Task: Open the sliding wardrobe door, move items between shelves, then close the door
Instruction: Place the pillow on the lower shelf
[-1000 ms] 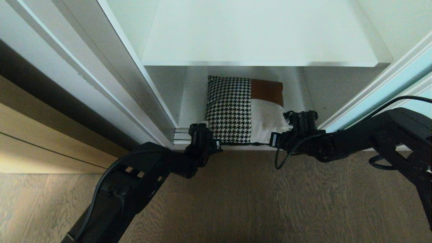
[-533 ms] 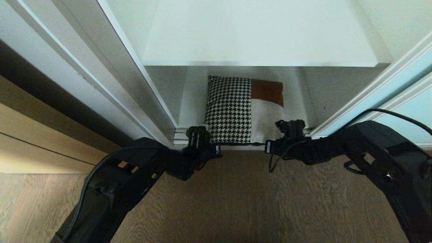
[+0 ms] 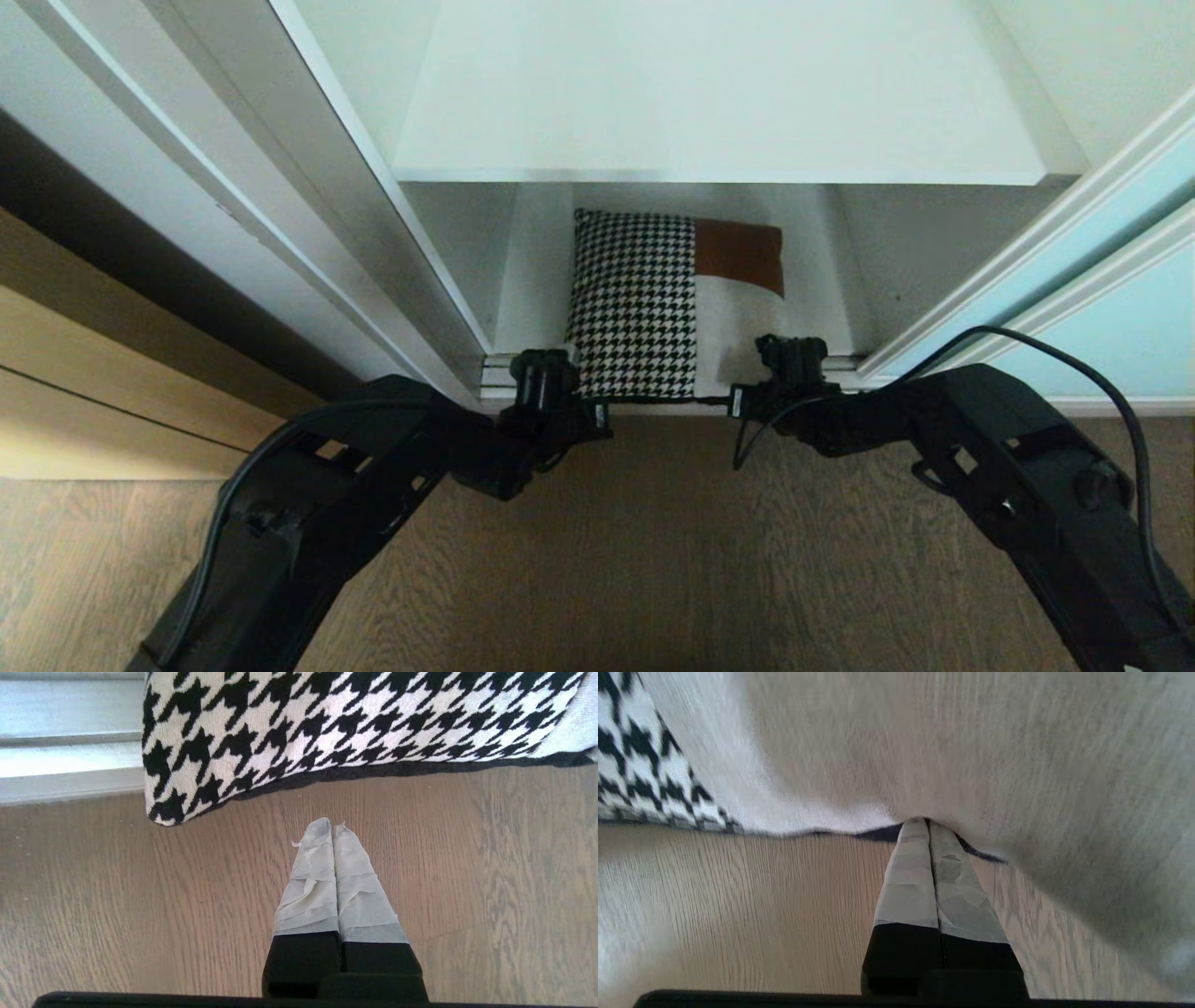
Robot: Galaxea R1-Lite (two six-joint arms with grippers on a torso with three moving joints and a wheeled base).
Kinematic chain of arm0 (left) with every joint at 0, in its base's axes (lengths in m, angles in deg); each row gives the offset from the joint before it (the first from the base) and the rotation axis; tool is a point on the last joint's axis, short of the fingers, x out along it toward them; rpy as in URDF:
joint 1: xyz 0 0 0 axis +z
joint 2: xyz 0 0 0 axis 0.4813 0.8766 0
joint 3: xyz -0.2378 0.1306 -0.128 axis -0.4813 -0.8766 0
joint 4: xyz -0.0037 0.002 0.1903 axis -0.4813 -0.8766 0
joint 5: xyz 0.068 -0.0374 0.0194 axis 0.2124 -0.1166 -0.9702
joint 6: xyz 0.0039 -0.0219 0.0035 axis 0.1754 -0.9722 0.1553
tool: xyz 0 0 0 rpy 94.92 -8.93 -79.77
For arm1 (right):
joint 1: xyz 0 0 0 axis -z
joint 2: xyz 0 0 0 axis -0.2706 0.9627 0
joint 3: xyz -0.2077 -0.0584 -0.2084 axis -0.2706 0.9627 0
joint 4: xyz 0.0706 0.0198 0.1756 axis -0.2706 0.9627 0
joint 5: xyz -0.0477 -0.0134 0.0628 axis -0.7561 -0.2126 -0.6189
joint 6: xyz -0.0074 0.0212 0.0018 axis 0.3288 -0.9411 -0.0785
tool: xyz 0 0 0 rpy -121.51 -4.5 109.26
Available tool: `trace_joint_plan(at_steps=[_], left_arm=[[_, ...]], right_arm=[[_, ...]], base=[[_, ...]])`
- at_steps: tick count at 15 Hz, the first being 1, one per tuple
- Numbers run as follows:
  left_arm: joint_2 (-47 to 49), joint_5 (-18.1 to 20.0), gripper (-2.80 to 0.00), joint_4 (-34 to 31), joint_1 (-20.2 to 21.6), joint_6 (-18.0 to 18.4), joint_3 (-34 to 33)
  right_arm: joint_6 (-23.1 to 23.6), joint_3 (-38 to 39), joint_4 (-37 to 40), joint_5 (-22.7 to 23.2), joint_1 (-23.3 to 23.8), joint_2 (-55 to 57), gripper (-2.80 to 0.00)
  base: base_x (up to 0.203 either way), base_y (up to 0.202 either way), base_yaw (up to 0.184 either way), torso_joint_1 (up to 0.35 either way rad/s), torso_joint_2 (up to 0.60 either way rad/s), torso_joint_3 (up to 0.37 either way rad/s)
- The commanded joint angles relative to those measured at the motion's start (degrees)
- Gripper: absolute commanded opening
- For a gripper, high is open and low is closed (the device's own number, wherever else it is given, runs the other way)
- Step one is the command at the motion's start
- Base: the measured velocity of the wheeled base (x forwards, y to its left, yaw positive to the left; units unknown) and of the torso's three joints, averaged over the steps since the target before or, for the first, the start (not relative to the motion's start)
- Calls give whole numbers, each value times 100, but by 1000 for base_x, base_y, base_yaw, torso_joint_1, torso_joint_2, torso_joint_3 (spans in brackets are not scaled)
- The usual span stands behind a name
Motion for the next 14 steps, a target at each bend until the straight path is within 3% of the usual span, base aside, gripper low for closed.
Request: trace_joint_plan(at_steps=[1, 8, 14], left_arm=[[31, -14, -280, 29, -1, 11, -47], [193, -9, -280, 12, -10, 286, -159], [613, -141, -280, -24, 21, 363, 456]], right_arm=[[-15, -19, -477, -34, -3, 90, -280], [-34, -19, -1103, -21, -38, -350, -280], [-102, -2, -1355, -31, -73, -364, -280]], base=[[0, 0, 0, 0, 0, 0], [0, 0, 0, 0, 0, 0], [0, 0, 0, 0, 0, 0]])
